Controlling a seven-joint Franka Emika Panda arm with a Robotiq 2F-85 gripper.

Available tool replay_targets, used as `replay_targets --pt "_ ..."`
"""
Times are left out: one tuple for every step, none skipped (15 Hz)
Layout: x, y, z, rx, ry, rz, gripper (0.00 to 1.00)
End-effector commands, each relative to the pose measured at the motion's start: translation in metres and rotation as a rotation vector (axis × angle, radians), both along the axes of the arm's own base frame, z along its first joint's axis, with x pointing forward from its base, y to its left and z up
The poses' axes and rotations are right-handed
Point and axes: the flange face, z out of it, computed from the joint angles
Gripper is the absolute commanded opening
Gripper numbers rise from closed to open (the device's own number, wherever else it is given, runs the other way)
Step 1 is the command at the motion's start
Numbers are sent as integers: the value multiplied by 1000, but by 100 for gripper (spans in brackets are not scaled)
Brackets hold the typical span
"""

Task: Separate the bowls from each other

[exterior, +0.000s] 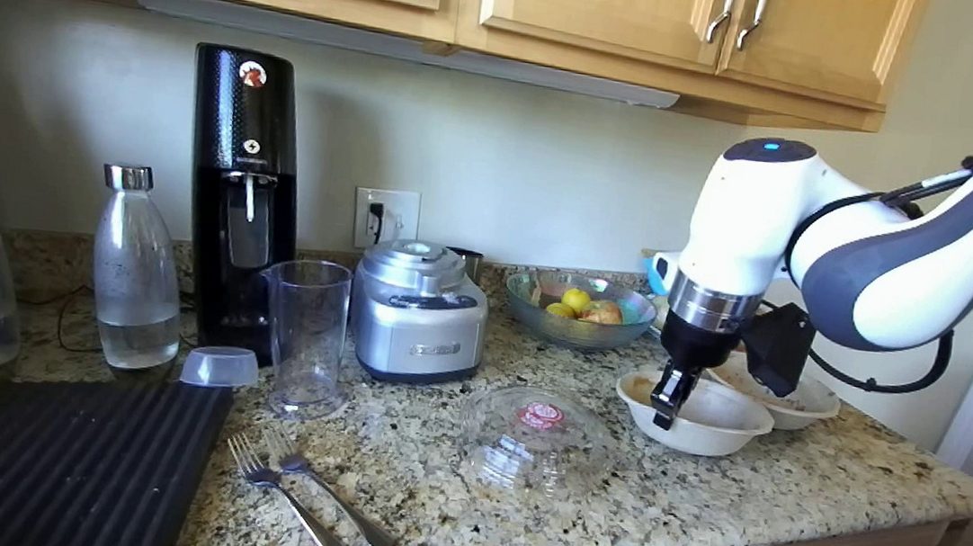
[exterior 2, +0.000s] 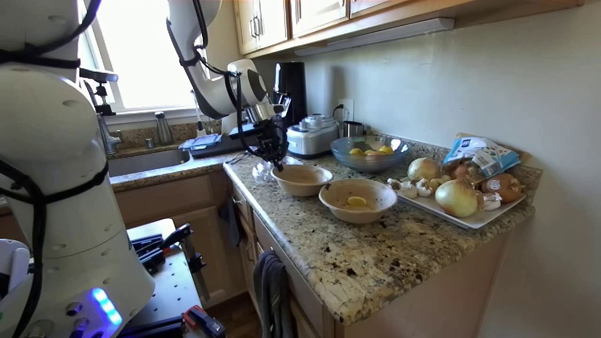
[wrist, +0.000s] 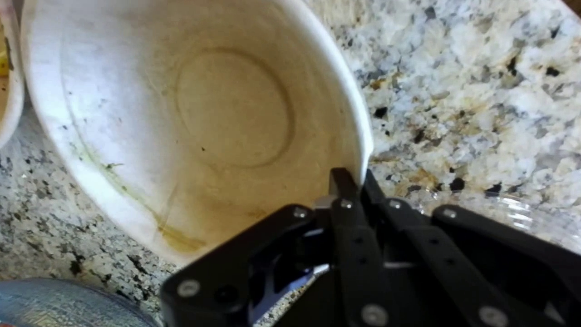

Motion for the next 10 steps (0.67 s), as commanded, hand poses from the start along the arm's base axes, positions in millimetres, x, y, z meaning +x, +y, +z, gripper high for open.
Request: replay_targets --pt "-2 -6 -4 14 -5 12 31" --pt "-2 -7 0 12 -4 15 34" --pt "-2 -8 5 12 -7 11 39" --pt "-2 -8 10 20 -12 7 46" --pt "-1 -8 15 28 -14 7 52" --pt "-1 -9 22 34 -20 -1 58" --pt "0 -10 29 44 -17 -3 65" --pt "0 -10 36 49 -19 -10 70" --pt "1 -12 44 51 -11 -20 77" --pt "1 -13 51 64 0 -26 84"
